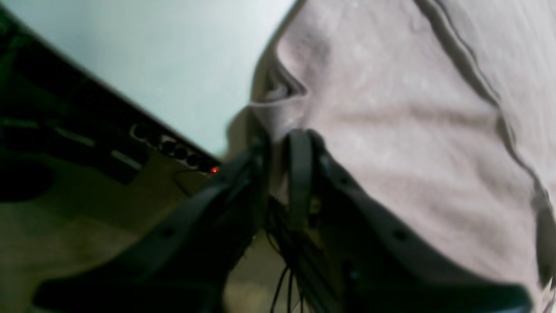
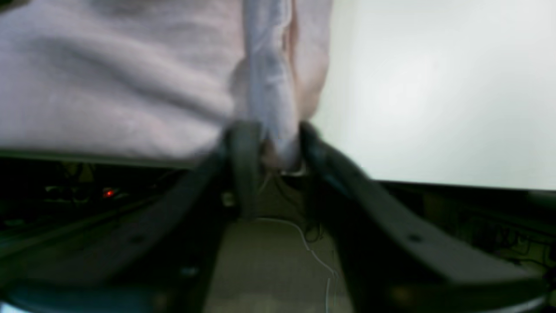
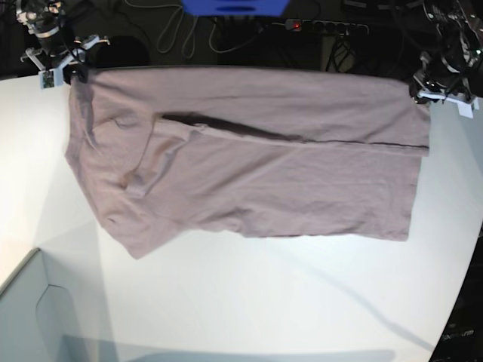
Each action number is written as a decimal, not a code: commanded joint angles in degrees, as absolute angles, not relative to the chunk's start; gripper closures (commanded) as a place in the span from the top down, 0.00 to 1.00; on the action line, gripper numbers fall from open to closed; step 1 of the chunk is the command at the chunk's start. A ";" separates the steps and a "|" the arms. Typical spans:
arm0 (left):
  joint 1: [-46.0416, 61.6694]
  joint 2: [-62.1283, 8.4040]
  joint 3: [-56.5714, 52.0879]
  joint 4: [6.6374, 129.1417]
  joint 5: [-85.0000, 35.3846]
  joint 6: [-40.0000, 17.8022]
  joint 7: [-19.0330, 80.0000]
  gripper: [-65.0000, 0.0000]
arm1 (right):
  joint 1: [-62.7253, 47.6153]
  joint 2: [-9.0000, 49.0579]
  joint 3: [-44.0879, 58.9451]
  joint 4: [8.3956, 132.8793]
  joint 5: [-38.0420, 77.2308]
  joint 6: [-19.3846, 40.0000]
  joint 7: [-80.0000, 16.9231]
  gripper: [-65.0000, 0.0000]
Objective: Layout the t-shirt on the table in an organized manner, then fold the t-shirt properly
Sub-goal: 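Hold the folded shirt edge with both grippers at the table edge, then move both grippers to the shirt hem corners and grasp them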
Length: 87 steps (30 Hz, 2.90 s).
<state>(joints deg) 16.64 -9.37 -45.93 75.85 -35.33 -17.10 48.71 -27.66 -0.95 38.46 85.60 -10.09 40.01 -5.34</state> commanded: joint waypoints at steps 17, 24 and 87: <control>14.02 -9.80 -53.14 82.68 -35.82 -18.07 48.66 0.54 | -21.93 -1.98 47.52 93.93 -0.75 40.00 -4.70 0.47; 7.08 -10.15 -52.88 83.12 -35.30 -18.07 48.66 0.62 | -6.29 -2.07 42.24 90.95 -11.56 40.00 -4.79 0.55; -31.87 -18.24 -19.47 17.01 -14.29 -17.98 7.78 0.02 | 31.25 11.74 40.75 20.53 -33.10 31.08 -0.40 0.00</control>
<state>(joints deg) -30.52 -17.91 -19.40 16.60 -14.61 -17.82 6.59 30.92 11.55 40.80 20.62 -31.05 31.44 3.92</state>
